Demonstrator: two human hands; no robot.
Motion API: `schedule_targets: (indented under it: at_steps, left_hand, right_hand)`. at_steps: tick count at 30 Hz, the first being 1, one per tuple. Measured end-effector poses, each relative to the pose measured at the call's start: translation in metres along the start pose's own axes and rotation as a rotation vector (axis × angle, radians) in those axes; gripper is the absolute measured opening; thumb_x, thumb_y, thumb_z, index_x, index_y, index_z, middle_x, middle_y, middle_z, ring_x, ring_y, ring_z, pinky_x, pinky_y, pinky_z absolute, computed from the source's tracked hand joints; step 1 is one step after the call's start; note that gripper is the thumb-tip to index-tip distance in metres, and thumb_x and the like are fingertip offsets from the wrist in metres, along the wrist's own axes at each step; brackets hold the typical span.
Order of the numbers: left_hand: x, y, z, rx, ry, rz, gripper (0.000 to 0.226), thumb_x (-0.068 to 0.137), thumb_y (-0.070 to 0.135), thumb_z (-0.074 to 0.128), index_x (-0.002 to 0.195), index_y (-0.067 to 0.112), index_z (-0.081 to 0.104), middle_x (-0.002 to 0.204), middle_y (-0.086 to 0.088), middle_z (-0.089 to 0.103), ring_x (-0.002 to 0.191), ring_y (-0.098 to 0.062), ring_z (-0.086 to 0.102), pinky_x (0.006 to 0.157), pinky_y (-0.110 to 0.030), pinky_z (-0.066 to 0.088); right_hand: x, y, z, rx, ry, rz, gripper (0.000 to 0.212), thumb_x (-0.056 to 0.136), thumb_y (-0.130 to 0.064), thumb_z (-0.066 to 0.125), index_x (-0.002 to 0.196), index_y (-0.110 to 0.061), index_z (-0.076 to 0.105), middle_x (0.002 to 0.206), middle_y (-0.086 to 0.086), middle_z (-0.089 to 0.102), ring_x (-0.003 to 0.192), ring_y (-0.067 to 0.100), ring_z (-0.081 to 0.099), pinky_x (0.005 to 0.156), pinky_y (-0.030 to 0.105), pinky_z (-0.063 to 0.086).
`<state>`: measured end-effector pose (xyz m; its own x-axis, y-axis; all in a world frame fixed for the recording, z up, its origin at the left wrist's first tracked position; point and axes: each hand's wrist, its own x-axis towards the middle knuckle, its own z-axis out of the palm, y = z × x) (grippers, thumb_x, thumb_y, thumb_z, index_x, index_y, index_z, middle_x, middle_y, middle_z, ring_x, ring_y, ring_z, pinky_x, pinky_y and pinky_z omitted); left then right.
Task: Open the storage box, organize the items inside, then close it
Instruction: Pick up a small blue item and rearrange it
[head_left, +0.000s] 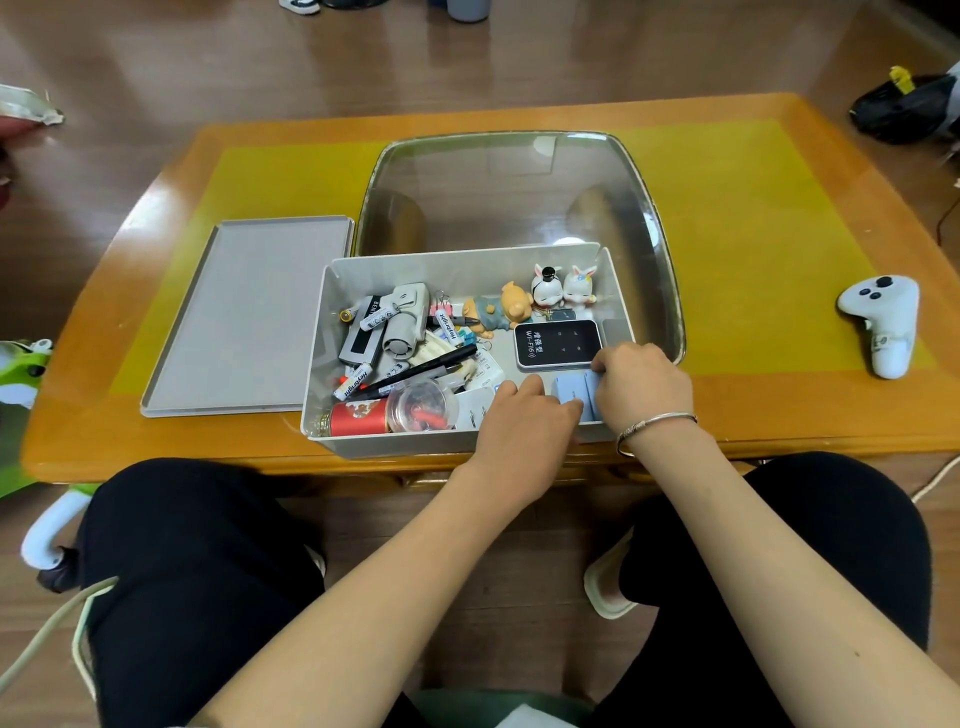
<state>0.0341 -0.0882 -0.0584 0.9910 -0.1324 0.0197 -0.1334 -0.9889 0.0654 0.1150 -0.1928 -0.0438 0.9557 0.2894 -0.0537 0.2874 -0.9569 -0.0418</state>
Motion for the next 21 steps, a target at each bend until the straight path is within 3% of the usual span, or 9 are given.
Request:
schedule_targets:
  at_steps: [18,21]
  left_hand:
    - [-0.002,-0.003,-0.002,-0.046,0.023,0.032,0.031,0.097,0.034,0.047,0.123,0.021,0.058,0.105,-0.005,0.069,0.107,-0.027,0.047,0.080,-0.038,0.031]
    - [-0.003,-0.002,-0.004,-0.051,0.035,0.037,0.030,0.097,0.034,0.049,0.121,0.019,0.058,0.104,-0.006,0.069,0.105,-0.027,0.048,0.080,-0.037,0.031]
  right_hand:
    - [-0.006,-0.005,-0.003,-0.049,-0.049,0.011,0.024,0.088,-0.020,0.051,0.109,-0.021,0.062,0.113,0.002,0.061,0.117,0.026,0.043,0.095,0.044,0.034]
    - [-0.011,-0.006,-0.006,-0.051,0.033,0.015,0.026,0.086,-0.017,0.049,0.106,-0.021,0.063,0.113,0.001,0.060,0.114,0.028,0.040,0.093,0.044,0.028]
